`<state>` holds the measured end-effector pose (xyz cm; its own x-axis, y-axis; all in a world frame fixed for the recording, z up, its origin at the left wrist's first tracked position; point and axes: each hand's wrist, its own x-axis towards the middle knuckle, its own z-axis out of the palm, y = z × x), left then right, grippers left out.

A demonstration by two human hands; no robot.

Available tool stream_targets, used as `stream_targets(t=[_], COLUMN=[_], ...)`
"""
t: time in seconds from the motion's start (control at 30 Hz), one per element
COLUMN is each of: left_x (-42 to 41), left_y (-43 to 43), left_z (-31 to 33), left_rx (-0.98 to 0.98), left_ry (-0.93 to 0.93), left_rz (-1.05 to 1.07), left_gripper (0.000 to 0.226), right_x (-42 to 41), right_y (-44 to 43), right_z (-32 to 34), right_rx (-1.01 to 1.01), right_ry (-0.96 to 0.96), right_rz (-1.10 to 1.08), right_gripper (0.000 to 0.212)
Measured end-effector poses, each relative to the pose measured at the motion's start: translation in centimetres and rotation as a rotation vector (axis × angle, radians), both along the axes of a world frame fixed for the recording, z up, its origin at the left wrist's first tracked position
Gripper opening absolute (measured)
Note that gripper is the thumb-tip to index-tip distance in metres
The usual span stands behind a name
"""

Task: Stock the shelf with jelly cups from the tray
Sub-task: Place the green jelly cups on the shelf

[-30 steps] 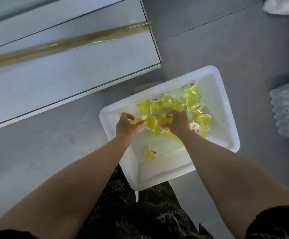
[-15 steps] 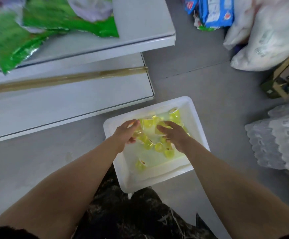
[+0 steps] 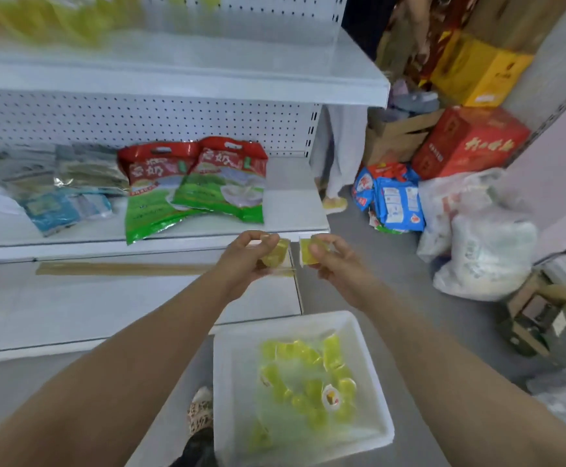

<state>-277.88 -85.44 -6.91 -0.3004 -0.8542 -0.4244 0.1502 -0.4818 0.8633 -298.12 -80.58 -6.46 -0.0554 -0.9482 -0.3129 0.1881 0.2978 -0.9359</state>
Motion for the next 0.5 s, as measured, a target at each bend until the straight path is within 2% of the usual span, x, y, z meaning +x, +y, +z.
stream_targets(t=[0.13, 0.23, 0.33, 0.47, 0.5], left_x=[1.0, 1.9, 3.3, 5.2, 5.6], left_y=[-1.7, -3.0, -4.3, -6.2, -6.7], left_z=[6.8, 11.8, 16.4, 21.5, 22.8], left_rx=[-0.157, -0.284, -0.412, -0.478, -0.500], left_ry=[-0.008, -0.053, -0.140, -0.260, -0.278], left_rz=[0.042, 0.063, 0.066, 0.099, 0.104], left_gripper=[0.020, 0.023, 0.032, 0.057, 0.057], right_x=[1.2, 2.1, 3.0, 4.3, 4.7], right_y=[-2.0, -3.4, -4.9, -7.1, -7.8], right_z=[6.2, 11.0, 15.5, 21.0, 22.1], right_rx=[-0.157, -0.250, -0.355, -0.471, -0.486], right_ry=[-0.009, -0.001, 0.006, 0.076, 0.098], right_rz=[0.008, 0.020, 0.031, 0.066, 0.066], right_gripper=[0.040, 0.050, 0.047, 0.044, 0.045])
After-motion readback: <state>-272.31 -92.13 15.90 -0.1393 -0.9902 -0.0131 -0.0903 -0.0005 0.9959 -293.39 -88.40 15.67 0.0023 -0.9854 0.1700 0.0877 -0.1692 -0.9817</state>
